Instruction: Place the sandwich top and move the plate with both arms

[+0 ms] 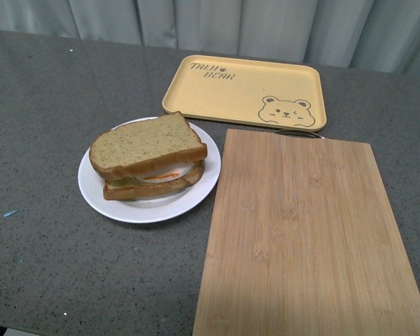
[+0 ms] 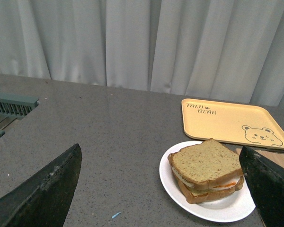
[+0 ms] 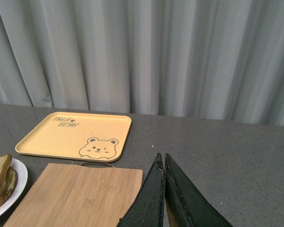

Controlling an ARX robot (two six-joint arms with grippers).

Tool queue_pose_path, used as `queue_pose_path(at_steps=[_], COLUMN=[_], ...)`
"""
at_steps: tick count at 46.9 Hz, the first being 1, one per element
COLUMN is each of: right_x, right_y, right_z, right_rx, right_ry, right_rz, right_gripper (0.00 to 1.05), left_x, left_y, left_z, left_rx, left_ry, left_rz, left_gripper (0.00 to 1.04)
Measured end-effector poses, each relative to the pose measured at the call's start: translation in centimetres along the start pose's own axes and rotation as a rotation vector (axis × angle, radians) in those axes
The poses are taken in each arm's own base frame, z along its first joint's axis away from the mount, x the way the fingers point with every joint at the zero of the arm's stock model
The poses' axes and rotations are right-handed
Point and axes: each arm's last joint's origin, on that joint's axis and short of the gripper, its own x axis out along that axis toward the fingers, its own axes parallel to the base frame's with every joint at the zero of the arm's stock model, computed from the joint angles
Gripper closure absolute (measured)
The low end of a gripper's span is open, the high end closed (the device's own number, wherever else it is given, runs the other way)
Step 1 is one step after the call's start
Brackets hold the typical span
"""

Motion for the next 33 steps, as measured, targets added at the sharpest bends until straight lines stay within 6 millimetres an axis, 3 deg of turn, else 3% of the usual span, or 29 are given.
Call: queue_pose_path(at_steps=[20,25,28,33], right_x=[-1.3,-1.3,-1.3,-1.3], right_y=[0.0,0.0,0.0,0.0], right_z=[-0.3,-0.3,-0.3,-0.3], right_rx=[0.000,-0.002,-0.002,-0.002], right_ry=[0.005,0.006,0.006,0.006], right_rz=[0.003,0.003,0.003,0.003], right_gripper=[1.04,0.91,0.75,0.58], left_x=[0.0,0.0,0.0,0.0], left_y=[0.0,0.0,0.0,0.0], left_z=[0.0,0.0,0.0,0.0], left_rx=[0.000,0.000,0.000,0.000], left_ry=[0.000,0.000,0.000,0.000], left_rz=[0.000,0.000,0.000,0.000], left_gripper=[0.07,0.07,0.07,0.07])
